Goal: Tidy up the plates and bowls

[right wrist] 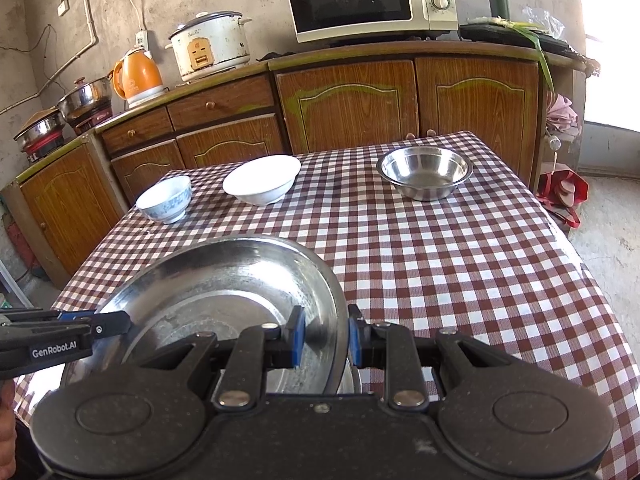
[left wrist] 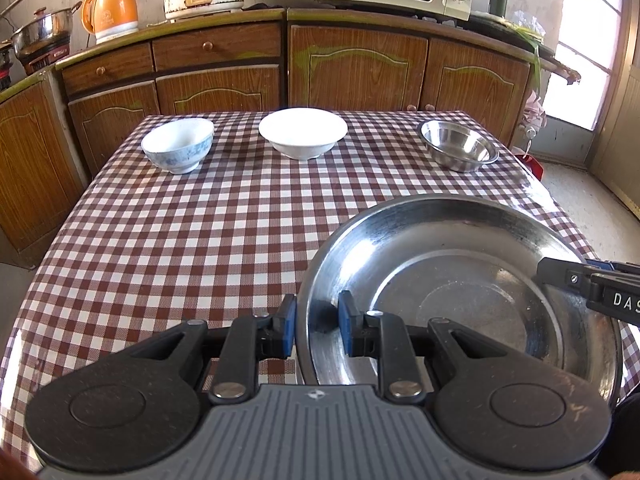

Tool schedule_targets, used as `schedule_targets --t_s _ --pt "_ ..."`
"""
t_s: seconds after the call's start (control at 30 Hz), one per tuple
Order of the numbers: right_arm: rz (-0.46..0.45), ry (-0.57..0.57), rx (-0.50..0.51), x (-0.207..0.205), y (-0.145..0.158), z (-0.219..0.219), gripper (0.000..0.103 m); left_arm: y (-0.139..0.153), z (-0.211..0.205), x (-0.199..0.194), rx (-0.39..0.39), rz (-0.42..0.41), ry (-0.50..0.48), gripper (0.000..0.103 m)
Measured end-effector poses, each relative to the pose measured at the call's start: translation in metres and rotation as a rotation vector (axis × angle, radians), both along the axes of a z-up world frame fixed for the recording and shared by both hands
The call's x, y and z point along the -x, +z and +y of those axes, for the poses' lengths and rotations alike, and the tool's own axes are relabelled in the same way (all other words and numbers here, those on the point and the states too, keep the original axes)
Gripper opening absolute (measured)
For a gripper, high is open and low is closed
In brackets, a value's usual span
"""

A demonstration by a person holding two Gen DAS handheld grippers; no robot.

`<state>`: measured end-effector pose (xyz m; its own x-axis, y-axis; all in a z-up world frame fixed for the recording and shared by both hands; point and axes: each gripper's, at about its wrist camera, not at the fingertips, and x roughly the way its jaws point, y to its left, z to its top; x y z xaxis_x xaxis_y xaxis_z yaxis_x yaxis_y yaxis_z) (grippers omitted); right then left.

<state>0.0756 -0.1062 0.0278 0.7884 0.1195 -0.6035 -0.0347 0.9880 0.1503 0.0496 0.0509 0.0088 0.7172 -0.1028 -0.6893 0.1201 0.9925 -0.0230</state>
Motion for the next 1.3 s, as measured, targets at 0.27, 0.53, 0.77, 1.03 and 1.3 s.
schedule_targets --t_s 0.27,0.53,0.77,1.03,1.3 --pt "0.026 -0.002 0.01 -0.002 -0.011 0.002 0.028 -0.01 0.001 -0.002 -0.006 0.026 -0.002 0.023" --pt "0.057 -0.005 0.02 -0.006 -0.027 0.003 0.028 -0.021 0.002 -0.007 -0.014 0.052 -0.006 0.023" --pt "0.08 -0.011 0.028 -0.009 -0.037 0.003 0.028 -0.031 0.002 -0.01 -0.015 0.074 -0.009 0.023" --pt "0.096 -0.014 0.036 -0.011 -0.048 0.003 0.028 -0.039 0.001 -0.013 -0.016 0.094 -0.011 0.023" --pt "0.111 -0.017 0.046 -0.014 -0.055 0.005 0.028 -0.047 0.001 -0.017 -0.018 0.106 -0.013 0.023"
